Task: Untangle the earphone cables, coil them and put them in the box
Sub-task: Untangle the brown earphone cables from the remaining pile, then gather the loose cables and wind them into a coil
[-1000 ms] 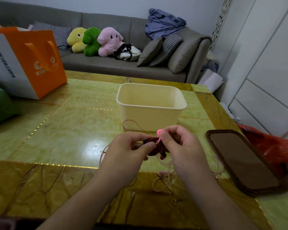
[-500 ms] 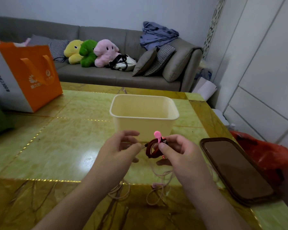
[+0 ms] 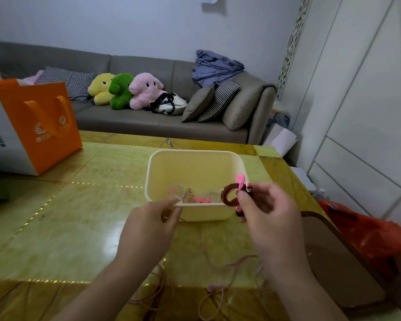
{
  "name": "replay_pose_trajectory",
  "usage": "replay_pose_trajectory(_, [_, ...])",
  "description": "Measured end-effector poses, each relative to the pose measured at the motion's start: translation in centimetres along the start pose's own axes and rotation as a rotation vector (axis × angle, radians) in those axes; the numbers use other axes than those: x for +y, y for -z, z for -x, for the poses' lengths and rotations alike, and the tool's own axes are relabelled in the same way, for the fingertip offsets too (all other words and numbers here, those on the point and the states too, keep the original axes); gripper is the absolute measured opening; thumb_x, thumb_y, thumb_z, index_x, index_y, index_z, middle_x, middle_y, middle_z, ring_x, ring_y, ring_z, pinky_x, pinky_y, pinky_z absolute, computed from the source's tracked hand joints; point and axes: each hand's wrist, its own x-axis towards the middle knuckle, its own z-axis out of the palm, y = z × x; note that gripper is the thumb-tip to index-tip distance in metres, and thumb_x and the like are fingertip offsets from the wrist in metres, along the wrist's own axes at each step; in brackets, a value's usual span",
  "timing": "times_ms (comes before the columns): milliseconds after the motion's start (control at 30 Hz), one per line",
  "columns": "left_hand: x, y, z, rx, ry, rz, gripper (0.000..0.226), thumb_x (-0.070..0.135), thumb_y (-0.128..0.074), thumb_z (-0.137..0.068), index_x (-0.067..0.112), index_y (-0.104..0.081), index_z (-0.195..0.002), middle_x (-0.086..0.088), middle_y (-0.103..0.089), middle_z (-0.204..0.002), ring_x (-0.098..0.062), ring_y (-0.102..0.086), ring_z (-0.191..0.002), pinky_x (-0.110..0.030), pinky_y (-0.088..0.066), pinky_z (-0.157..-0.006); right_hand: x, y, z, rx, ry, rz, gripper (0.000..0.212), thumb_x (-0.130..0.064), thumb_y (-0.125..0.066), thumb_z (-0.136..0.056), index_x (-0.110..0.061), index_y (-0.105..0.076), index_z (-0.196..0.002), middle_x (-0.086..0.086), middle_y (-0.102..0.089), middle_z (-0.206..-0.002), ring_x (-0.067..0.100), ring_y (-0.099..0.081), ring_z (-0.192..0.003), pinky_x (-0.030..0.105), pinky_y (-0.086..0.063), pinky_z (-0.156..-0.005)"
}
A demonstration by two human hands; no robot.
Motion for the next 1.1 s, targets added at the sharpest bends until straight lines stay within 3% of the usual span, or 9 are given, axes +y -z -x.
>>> replay_pose_trajectory(100, [-0.5,-0.1,0.6,-0.005,0.007,0.059,0.027,0.035,-0.073,-0.096,0.038,-0.077,-0.123,0.013,-0.081,-0.097,0.003,-0.073,-0.086,-0.02,-0.06,-0.076,-0.7,-2.4,-2.0,-0.059,0.05,0.169,0.014,-0.022,-0.078,-0.095,-0.031,-0.068,-0.095,-0.012,-0.075,-0.09,0.004,-0.075,-0.084,0.026,-0.065,-0.072])
replay_pose_trajectory(233, [-0.7,-0.4,0.6,0.005,0.0,0.086,0.026,0.032,-0.073,-0.096,0.038,-0.078,-0.121,0.015,-0.08,-0.096,0.007,-0.07,-0.084,0.0,-0.046,-0.066,-0.7,-5.2,-4.6,-0.103,0.073,0.359,0.008,-0.016,-0.073,-0.099,-0.021,-0.069,-0.105,-0.005,-0.073,-0.104,0.002,-0.068,-0.088,0.002,-0.046,-0.054])
replay_pose_trajectory(367, [-0.9,-0.3,0.2,-0.016,-0.014,0.135,0.033,0.024,-0.069,-0.099,0.037,-0.074,-0.129,0.014,-0.079,-0.099,0.009,-0.068,-0.087,0.001,-0.045,-0.068,-0.2,-5.1,-5.2,-0.173,0.033,0.443,0.043,-0.016,-0.063,-0.103,-0.016,-0.059,-0.146,0.0,-0.064,-0.142,0.014,-0.062,-0.124,0.01,-0.046,-0.082])
replay_pose_trajectory(533, [-1.4,-0.4,-0.7,-0.093,-0.031,0.196,0.054,0.019,-0.067,-0.099,0.045,-0.056,-0.145,0.021,-0.074,-0.111,0.014,-0.065,-0.099,-0.002,-0.048,-0.077,0.2,-1.8,-2.1,-0.076,0.155,0.323,0.031,0.001,-0.057,-0.095,-0.027,-0.068,-0.102,-0.01,-0.073,-0.098,0.0,-0.067,-0.091,0.016,-0.049,-0.064])
replay_pose_trajectory(667, [-1.5,-0.2,-0.4,-0.152,-0.025,0.273,0.065,0.013,-0.063,-0.1,0.047,-0.045,-0.153,0.022,-0.068,-0.124,0.008,-0.066,-0.106,-0.01,-0.052,-0.078,2.3,0.7,0.0,-0.189,0.06,0.438,0.039,0.007,-0.051,-0.09,-0.029,-0.066,-0.085,-0.007,-0.072,-0.084,0.011,-0.071,-0.081,0.038,-0.061,-0.073])
replay_pose_trajectory(733, [-1.5,0.2,-0.1,-0.106,-0.019,0.308,0.06,0.006,-0.059,-0.1,0.043,-0.051,-0.147,0.018,-0.07,-0.119,0.002,-0.069,-0.105,-0.022,-0.057,-0.082,3.2,1.2,0.6,-0.356,-0.059,0.564,0.038,0.005,-0.05,-0.093,-0.028,-0.068,-0.085,-0.006,-0.074,-0.086,0.014,-0.073,-0.08,0.04,-0.063,-0.076])
replay_pose_trajectory(833, [-2.1,1.2,-0.2,-0.012,0.062,0.325,0.044,-0.006,-0.05,-0.095,0.029,-0.069,-0.114,0.01,-0.076,-0.097,-0.005,-0.073,-0.091,-0.039,-0.061,-0.083,4.3,1.6,1.2,-0.588,-0.144,0.81,0.03,-0.003,-0.053,-0.098,-0.026,-0.071,-0.092,-0.005,-0.075,-0.094,0.013,-0.07,-0.083,0.027,-0.055,-0.067])
replay_pose_trajectory(1000, [-2.7,1.7,1.8,-0.137,0.137,0.216,0.04,-0.006,-0.049,-0.092,0.027,-0.072,-0.088,0.011,-0.075,-0.081,-0.01,-0.072,-0.07,-0.031,-0.055,-0.061,4.9,3.2,0.6,-0.45,-0.094,0.975,0.023,-0.011,-0.059,-0.094,-0.032,-0.068,-0.094,-0.011,-0.065,-0.084,0.016,-0.066,-0.072,0.034,-0.055,-0.062])
replay_pose_trajectory(1100, [-2.1,0.9,3.2,-0.293,0.07,0.121,0.037,0.0,-0.053,-0.094,0.031,-0.071,-0.086,0.016,-0.074,-0.08,-0.007,-0.071,-0.069,-0.024,-0.055,-0.055,5.5,2.9,0.9,-0.514,0.018,1.059,0.028,-0.013,-0.068,-0.092,-0.037,-0.071,-0.106,-0.01,-0.063,-0.104,0.017,-0.065,-0.097,0.038,-0.058,-0.082])
